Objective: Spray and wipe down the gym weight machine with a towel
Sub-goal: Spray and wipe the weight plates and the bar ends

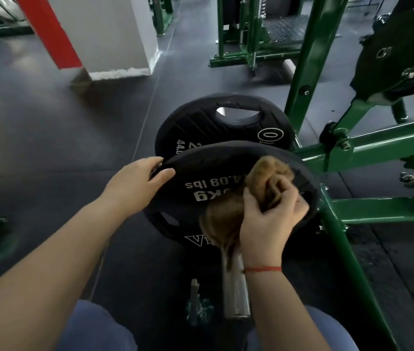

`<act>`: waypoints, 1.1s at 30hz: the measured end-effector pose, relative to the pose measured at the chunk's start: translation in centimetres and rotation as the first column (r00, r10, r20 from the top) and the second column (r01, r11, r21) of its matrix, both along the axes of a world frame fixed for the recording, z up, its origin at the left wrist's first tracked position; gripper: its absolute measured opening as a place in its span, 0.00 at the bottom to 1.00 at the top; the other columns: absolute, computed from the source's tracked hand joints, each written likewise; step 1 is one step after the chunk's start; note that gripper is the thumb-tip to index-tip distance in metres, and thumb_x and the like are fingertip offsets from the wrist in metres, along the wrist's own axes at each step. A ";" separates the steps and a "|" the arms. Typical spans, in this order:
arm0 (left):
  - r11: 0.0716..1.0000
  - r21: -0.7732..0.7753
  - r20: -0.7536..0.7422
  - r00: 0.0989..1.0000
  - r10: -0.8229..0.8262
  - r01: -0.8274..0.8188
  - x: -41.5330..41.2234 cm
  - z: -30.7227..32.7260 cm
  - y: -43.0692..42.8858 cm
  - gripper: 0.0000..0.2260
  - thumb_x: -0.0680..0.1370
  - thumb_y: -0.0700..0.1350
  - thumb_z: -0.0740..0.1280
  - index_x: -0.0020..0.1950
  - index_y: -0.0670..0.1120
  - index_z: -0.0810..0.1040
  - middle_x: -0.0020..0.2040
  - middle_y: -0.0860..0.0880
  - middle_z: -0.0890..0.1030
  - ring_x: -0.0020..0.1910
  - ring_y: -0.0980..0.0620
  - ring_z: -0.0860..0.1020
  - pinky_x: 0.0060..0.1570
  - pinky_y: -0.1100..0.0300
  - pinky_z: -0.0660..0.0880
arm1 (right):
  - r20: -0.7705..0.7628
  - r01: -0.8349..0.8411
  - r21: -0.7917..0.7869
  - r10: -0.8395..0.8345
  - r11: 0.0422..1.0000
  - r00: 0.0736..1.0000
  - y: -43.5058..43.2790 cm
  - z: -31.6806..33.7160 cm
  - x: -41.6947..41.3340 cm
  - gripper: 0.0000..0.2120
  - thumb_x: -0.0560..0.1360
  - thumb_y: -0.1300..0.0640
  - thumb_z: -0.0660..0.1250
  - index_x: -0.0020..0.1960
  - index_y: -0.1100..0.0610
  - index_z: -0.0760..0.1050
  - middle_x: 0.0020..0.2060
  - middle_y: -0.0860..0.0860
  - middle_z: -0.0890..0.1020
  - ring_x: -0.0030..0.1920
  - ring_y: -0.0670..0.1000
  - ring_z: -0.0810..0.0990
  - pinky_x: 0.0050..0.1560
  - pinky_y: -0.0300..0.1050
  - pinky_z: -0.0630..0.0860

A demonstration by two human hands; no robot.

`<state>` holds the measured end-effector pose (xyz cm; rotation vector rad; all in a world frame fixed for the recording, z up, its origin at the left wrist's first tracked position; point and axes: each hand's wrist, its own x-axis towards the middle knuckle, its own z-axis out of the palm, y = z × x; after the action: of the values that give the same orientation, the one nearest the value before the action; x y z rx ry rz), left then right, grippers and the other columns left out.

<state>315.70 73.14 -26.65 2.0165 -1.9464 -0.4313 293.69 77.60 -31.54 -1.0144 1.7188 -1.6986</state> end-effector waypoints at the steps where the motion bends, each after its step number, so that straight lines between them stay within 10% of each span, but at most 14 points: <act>1: 0.999 0.028 0.048 0.999 -0.025 0.023 0.1 0.1 -0.1 0.26 0.82 0.61 0.60 0.77 0.51 0.70 0.70 0.48 0.77 0.67 0.46 0.75 0.63 0.49 0.73 | -0.046 0.053 -0.083 -0.057 0.995 0.997 -0.4 0.5 0.0 0.24 0.71 0.65 0.76 0.65 0.60 0.74 0.63 0.56 0.65 0.61 0.46 0.70 0.69 0.35 0.67; 7: 0.989 -0.016 0.314 0.940 -0.132 0.144 0.2 0.8 -1.4 0.19 0.82 0.60 0.58 0.60 0.50 0.81 0.46 0.49 0.83 0.48 0.47 0.79 0.42 0.53 0.70 | -0.396 0.120 -0.153 -0.172 0.981 0.902 -3.4 -1.2 2.1 0.26 0.76 0.63 0.70 0.73 0.53 0.73 0.75 0.59 0.64 0.72 0.61 0.63 0.72 0.57 0.66; 13: 0.978 -0.134 0.336 0.936 -0.106 0.158 0.1 0.1 -1.3 0.22 0.82 0.61 0.58 0.63 0.48 0.82 0.51 0.46 0.85 0.52 0.43 0.81 0.42 0.53 0.70 | -0.343 -0.024 -0.060 0.003 0.998 0.939 -0.6 -4.3 4.2 0.21 0.71 0.60 0.65 0.63 0.51 0.81 0.69 0.53 0.69 0.68 0.60 0.67 0.63 0.60 0.73; 20: 0.954 -0.214 0.466 0.880 -0.088 0.208 -0.5 0.1 -1.5 0.25 0.80 0.63 0.54 0.55 0.47 0.81 0.39 0.46 0.83 0.38 0.43 0.81 0.30 0.55 0.67 | 0.002 -0.154 -0.019 0.154 0.988 0.988 0.5 -0.1 1.3 0.17 0.66 0.59 0.69 0.52 0.44 0.83 0.53 0.41 0.76 0.59 0.43 0.76 0.64 0.36 0.71; 24: 0.946 -0.202 0.587 0.805 -0.089 0.252 -1.9 0.9 -1.8 0.22 0.81 0.62 0.54 0.49 0.46 0.78 0.32 0.51 0.75 0.30 0.49 0.71 0.25 0.57 0.55 | -0.142 0.035 -0.142 -0.055 0.989 0.988 -0.5 2.2 -2.3 0.18 0.71 0.63 0.73 0.60 0.52 0.82 0.60 0.47 0.76 0.63 0.47 0.74 0.67 0.37 0.67; 28: 0.893 -0.327 0.526 0.845 -0.100 0.309 -3.2 1.0 -1.8 0.17 0.78 0.54 0.70 0.37 0.43 0.76 0.25 0.54 0.62 0.24 0.51 0.61 0.26 0.64 0.48 | -0.155 0.143 0.142 -0.120 0.980 0.981 -4.9 2.4 -6.8 0.19 0.78 0.59 0.69 0.68 0.60 0.73 0.68 0.60 0.72 0.68 0.62 0.71 0.71 0.51 0.65; 33: 0.837 -0.485 0.360 0.930 -0.073 0.253 -5.3 0.3 -1.5 0.12 0.76 0.50 0.72 0.42 0.41 0.81 0.30 0.49 0.77 0.31 0.50 0.68 0.30 0.61 0.60 | -0.355 0.192 0.268 -0.089 0.944 0.931 -6.4 3.9 -6.1 0.19 0.82 0.52 0.63 0.70 0.59 0.70 0.69 0.60 0.71 0.67 0.64 0.68 0.63 0.51 0.62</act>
<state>310.37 71.63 -26.39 1.6361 -2.1339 0.4056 287.60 71.17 -27.67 -1.1071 2.2405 -1.3395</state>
